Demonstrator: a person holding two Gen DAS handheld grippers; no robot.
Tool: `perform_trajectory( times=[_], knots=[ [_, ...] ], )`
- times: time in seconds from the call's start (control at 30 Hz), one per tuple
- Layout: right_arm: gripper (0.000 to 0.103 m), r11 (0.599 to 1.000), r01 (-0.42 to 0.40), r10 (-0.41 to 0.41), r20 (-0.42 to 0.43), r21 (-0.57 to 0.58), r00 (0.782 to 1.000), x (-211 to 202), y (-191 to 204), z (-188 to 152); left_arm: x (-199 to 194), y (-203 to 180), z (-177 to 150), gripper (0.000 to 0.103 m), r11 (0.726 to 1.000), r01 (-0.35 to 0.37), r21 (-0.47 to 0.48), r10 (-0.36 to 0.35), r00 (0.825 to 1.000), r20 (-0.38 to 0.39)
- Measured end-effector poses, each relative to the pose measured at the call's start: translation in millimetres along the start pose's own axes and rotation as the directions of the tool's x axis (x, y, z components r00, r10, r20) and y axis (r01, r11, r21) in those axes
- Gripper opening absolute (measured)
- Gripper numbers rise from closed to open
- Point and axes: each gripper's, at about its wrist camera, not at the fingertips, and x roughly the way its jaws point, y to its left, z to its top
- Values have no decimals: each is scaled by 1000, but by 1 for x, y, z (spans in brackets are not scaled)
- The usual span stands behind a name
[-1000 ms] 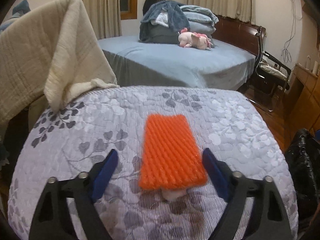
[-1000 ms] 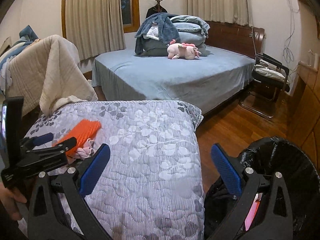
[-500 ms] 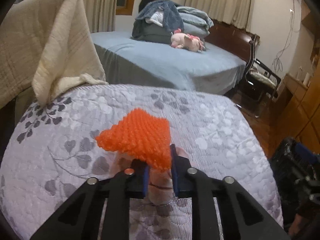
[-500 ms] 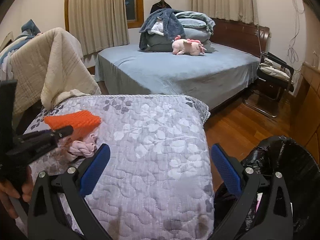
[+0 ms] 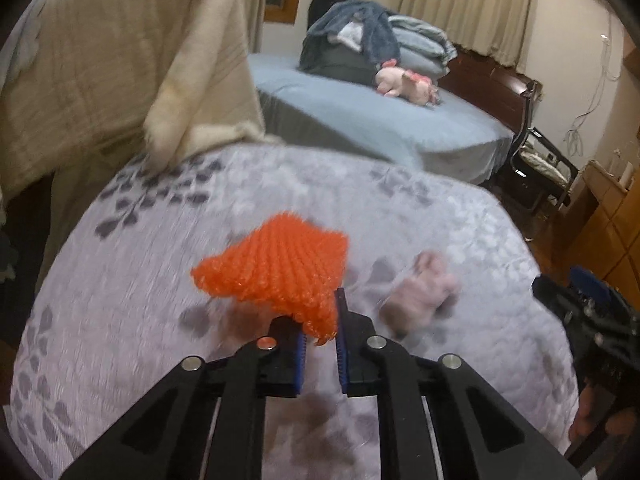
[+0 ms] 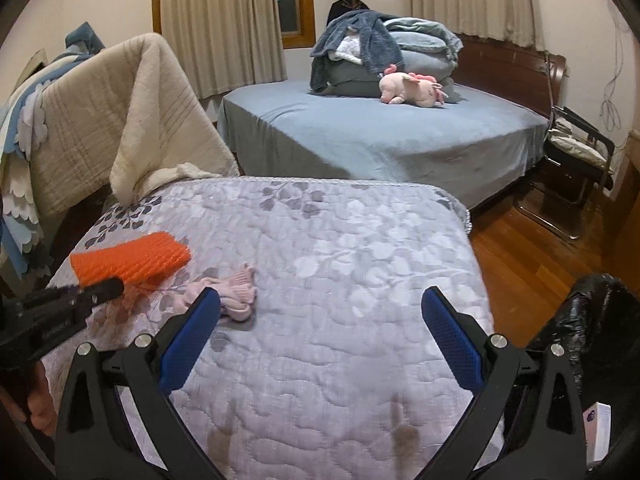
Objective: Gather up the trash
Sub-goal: 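Grasp the orange mesh scrubber with the left gripper while the right gripper grasps the pink sock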
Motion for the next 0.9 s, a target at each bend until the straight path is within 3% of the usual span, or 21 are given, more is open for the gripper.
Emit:
perform_trajectory(
  times=[0.1,0.13,0.37,0.67,0.9],
  knots=[
    [98,1000,0,0,-10,-5,1000,3,4,-2,1,9,-6,54,1000,5,-12,-5,1000,-9],
    [98,1000,1,-2,-12,-7,1000,4,5,-2,1,10,-7,57,1000,7,-10,-7,1000,-7],
    [98,1000,10,-11,-14,-29,1000,8,10,0,5,20,-6,70,998,-23,-53,22,1000,-22],
    [98,999,-7,6,-25,-38,1000,16,23,-1,-20,38,-24,74,996,-49,-75,47,999,-25],
    [98,997,-32,29,-49,-64,998,34,45,0,-24,52,-14,74,993,-104,-59,105,994,14]
  ],
)
